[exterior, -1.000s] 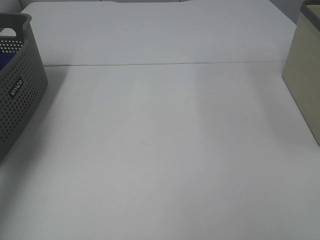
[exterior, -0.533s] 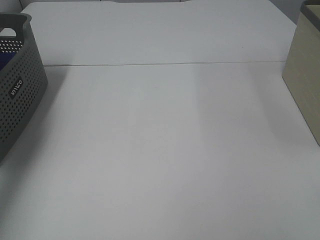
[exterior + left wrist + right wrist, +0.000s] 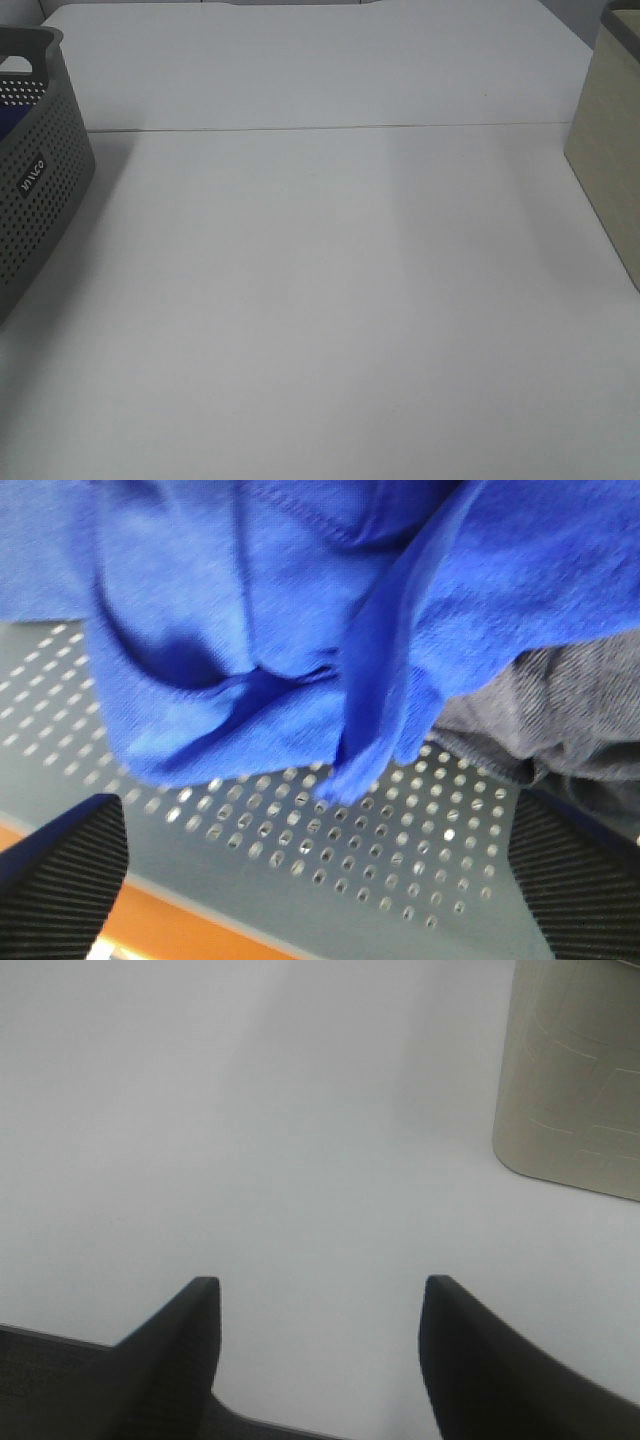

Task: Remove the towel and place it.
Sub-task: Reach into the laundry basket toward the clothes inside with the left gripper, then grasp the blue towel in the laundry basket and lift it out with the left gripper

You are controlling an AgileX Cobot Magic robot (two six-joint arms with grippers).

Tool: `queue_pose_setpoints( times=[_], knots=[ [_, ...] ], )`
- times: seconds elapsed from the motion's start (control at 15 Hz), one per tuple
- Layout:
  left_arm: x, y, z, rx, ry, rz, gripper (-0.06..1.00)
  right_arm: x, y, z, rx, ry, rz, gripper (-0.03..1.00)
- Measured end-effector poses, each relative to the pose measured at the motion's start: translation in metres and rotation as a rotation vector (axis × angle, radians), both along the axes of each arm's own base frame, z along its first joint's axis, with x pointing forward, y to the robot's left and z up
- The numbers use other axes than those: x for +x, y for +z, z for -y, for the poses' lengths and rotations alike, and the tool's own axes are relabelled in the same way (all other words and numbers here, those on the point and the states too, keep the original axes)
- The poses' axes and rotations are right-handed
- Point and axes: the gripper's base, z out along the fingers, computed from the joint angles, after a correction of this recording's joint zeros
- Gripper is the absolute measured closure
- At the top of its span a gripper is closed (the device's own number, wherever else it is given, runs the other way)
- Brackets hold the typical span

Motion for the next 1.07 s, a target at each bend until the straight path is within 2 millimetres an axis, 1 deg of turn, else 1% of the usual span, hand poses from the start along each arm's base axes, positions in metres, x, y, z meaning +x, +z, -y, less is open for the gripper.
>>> queue_pose_setpoints(
  times=[0.07,0.13,0.27,0.33,0.4,0.6,0.67,0.93,1.0,1.07],
  knots=[
    [0.002,-0.008,0.000,-0.001,0.001,-0.020,-0.02,0.000,0.000,0.000,0.000,0.000,0.000,0.37],
    [0.005,-0.020,0.000,-0.002,-0.001,-0.052,0.01,0.000,0.000,0.000,0.000,0.000,0.000,0.37],
    [0.010,-0.031,-0.001,0.007,-0.018,-0.065,0.09,0.000,0.000,0.000,0.000,0.000,0.000,0.37],
    [0.012,-0.034,-0.001,0.015,-0.029,-0.064,0.15,0.000,0.000,0.000,0.000,0.000,0.000,0.37],
    [0.013,-0.034,-0.002,0.016,-0.034,-0.061,0.17,0.000,0.000,0.000,0.000,0.000,0.000,0.37],
    [0.014,-0.038,-0.001,0.006,-0.035,-0.062,0.38,0.000,0.000,0.000,0.000,0.000,0.000,0.37],
    [0.014,-0.038,0.000,0.001,-0.033,-0.062,0.43,0.000,0.000,0.000,0.000,0.000,0.000,0.37],
    [0.013,-0.040,0.000,-0.009,-0.020,-0.076,0.48,0.000,0.000,0.000,0.000,0.000,0.000,0.37],
    [0.013,-0.042,-0.002,0.012,-0.019,-0.095,0.55,0.000,0.000,0.000,0.000,0.000,0.000,0.37],
    [0.013,-0.044,-0.004,0.032,-0.024,-0.103,0.65,0.000,0.000,0.000,0.000,0.000,0.000,0.37]
  ],
)
